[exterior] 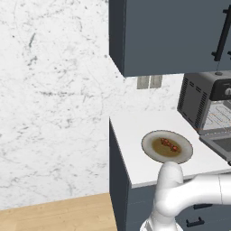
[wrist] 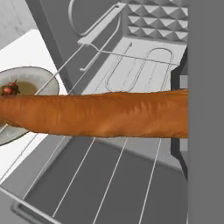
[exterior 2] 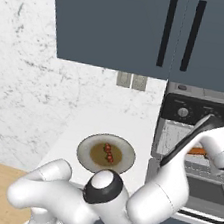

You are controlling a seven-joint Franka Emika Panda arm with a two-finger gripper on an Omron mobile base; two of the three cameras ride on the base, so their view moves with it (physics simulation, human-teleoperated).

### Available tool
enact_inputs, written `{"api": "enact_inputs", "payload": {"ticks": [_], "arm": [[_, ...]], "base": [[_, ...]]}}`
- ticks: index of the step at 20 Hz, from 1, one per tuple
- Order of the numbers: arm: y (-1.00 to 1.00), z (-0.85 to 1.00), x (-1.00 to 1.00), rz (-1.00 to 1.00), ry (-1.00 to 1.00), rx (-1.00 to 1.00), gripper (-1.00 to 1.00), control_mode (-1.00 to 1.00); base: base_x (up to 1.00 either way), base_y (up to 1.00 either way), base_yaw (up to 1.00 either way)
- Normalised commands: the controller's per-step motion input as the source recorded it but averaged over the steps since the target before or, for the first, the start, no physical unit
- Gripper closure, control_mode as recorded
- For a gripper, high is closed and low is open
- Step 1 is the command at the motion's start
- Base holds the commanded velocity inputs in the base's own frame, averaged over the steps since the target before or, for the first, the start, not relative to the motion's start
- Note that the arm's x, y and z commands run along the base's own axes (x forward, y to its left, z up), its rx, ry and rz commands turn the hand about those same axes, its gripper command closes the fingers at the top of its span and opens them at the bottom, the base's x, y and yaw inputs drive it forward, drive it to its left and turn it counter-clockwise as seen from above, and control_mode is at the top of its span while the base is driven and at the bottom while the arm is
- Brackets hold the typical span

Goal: Pick up the kebab skewer and baguette bread, and place them inside the toaster oven. Close the toaster oven door and start by setting the timer.

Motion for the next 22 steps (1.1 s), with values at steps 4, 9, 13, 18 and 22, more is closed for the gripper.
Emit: {"api": "enact_inputs", "payload": {"ticks": [4,9,13,18,22], "arm": [[0.0,-0.13,0.26,-0.11,-0.19,0.0,1.0,-1.0],[0.01,-0.14,0.46,-0.09,-0.13,0.0,1.0,-1.0],[0.06,-0.14,0.51,-0.07,-0.06,0.0,1.0,-1.0],[0.02,-0.05,0.42,-0.06,-0.03,0.0,1.0,-1.0],[0.0,0.0,0.37,-0.02,0.0,0.0,1.0,-1.0]], "base": [[0.0,0.0,0.0],[0.0,0.0,0.0],[0.0,0.0,0.0],[0.0,0.0,0.0],[0.0,0.0,0.0]]}}
